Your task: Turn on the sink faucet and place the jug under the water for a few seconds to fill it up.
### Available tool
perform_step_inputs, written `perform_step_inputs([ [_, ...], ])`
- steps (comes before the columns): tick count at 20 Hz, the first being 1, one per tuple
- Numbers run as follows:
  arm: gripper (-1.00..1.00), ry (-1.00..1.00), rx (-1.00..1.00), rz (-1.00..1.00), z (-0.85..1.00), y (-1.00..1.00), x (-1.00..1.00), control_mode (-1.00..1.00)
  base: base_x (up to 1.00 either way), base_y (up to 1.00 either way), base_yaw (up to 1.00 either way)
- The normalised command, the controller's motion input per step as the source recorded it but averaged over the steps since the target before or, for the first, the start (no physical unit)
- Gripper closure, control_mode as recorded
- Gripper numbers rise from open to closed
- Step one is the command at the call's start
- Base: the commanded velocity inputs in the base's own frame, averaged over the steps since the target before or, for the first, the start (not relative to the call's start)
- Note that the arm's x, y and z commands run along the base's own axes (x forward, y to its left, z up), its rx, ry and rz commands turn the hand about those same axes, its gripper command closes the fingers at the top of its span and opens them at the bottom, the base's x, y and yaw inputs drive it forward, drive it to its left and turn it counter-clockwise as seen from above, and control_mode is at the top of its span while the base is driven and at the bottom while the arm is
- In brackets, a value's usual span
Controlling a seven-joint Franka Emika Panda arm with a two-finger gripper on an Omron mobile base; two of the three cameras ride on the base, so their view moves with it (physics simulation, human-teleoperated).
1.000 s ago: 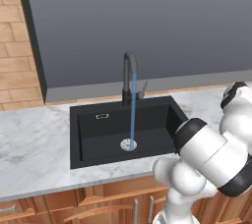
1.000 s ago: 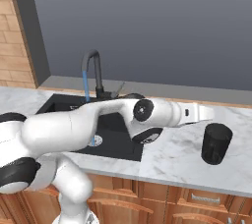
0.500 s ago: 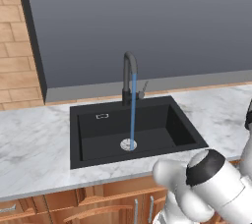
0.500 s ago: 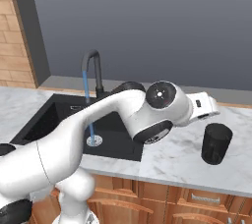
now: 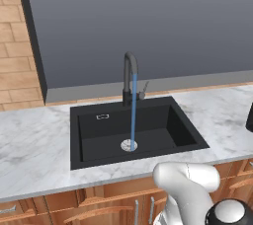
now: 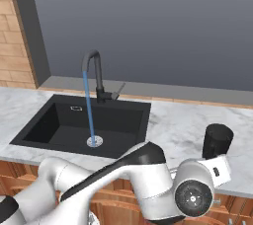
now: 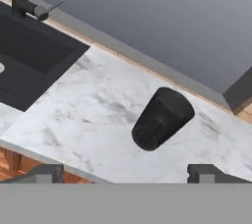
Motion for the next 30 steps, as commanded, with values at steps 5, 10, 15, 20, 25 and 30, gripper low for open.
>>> perform_step_inputs([
  [5,-1.0,-0.09,0.0,-0.04,-0.24,0.0,0.21,-1.0,0.0,0.0,0.0],
  [10,-1.0,0.0,0.07,-0.01,-0.12,-0.02,0.56,-1.0,0.0,0.0,0.0],
  [15,-1.0,0.0,0.12,0.0,-0.12,-0.11,0.28,-1.0,0.0,0.0,0.0],
  [20,-1.0,-0.1,0.22,0.0,-0.36,-0.33,0.03,-1.0,0.0,0.0,0.0],
  [25,-1.0,-0.18,0.24,0.01,-0.3,-0.25,0.02,-1.0,0.0,0.0,0.0],
  [30,-1.0,-0.19,0.09,0.0,-0.09,0.0,0.22,-1.0,0.0,0.0,0.0],
])
